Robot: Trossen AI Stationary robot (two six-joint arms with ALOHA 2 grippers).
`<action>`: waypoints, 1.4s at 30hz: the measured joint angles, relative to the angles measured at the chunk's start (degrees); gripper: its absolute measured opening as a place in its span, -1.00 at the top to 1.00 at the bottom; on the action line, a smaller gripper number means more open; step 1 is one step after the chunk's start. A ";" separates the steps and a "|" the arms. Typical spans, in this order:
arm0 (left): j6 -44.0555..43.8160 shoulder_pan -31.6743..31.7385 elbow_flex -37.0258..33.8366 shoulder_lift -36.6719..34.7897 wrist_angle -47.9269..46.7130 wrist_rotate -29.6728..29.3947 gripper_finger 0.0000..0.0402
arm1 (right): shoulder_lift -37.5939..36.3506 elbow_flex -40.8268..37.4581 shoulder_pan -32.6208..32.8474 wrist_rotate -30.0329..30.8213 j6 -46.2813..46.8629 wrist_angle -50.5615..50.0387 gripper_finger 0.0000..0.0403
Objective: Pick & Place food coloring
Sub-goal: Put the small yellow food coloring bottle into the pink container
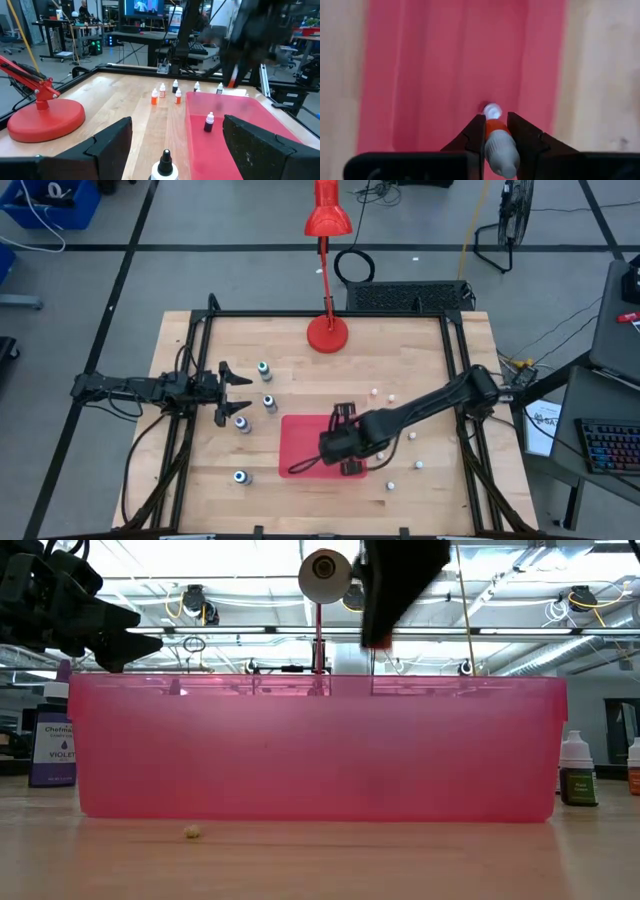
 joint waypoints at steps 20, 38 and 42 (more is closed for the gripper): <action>-0.01 0.01 0.00 -0.01 -0.02 0.00 -0.52 | 0.14 -20.62 -2.43 -4.70 3.57 18.92 0.75; 0.00 0.00 0.00 -0.01 -0.02 0.00 -0.52 | -0.65 -21.92 -3.08 -4.64 5.78 19.56 0.09; 0.00 0.02 0.00 -0.01 0.00 0.00 -0.52 | -3.42 -21.91 -3.08 -4.63 6.71 19.22 0.07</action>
